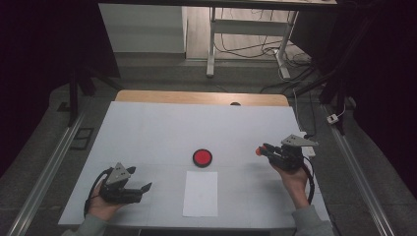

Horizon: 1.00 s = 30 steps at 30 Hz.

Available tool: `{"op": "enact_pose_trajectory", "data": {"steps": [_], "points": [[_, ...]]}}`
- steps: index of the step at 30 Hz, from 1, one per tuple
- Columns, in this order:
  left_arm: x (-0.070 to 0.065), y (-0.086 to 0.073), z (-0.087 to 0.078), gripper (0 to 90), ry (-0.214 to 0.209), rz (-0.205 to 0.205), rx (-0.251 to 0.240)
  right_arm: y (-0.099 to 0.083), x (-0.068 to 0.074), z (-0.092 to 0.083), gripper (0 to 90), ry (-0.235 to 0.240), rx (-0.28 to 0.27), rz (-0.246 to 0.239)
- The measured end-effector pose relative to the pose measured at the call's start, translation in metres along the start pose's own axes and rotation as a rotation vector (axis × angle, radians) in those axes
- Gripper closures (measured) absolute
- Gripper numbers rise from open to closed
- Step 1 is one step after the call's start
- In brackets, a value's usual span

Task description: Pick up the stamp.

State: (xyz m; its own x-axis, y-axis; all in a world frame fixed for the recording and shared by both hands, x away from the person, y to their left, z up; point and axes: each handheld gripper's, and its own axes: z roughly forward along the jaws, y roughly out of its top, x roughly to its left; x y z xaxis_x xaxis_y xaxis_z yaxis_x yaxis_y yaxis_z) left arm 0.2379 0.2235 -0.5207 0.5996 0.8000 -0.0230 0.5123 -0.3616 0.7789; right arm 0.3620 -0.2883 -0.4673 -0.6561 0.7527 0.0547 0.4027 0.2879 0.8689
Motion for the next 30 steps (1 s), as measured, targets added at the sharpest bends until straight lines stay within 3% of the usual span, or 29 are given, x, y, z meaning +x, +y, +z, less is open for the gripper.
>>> {"op": "enact_pose_trajectory", "data": {"steps": [14, 30], "points": [[0.0, 0.0, 0.0, 17.8, 0.0, 0.0, 0.0, 0.004, 0.01, 0.003, 71.6, 0.051, -0.026, 0.001], [0.0, 0.0, 0.0, 17.8, -0.001, -0.002, 0.0, 0.008, 0.033, 0.015, 71.6, 0.143, -0.029, -0.014]]}}
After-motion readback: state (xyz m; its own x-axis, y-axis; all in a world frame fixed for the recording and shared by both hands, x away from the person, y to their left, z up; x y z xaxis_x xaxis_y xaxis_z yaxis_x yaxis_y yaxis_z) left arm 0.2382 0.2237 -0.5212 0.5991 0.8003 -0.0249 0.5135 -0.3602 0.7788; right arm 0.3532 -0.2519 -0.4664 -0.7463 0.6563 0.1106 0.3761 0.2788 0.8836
